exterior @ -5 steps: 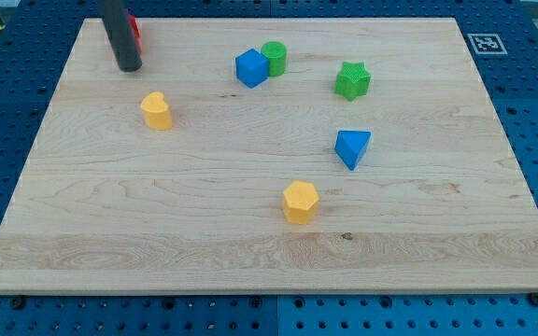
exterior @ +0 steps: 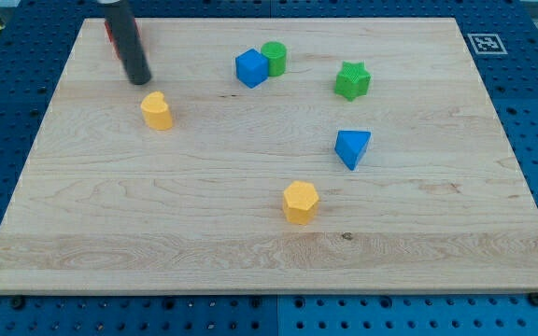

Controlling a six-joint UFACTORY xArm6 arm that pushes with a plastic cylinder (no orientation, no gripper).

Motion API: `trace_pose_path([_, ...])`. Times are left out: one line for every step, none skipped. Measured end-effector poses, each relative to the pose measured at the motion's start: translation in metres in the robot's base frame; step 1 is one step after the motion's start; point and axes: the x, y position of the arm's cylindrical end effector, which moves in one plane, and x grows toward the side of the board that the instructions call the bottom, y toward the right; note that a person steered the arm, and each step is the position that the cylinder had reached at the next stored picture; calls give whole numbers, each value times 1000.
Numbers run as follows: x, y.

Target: Move red star towards top center

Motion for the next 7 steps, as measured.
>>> trace_pose_path([-1, 44])
trace_pose_path([-1, 66])
trace_pose_path([-1, 67])
trace_pose_path([-1, 67])
trace_pose_path([-1, 16])
trace_pose_path([-3, -62])
trace_pose_path([-56, -125])
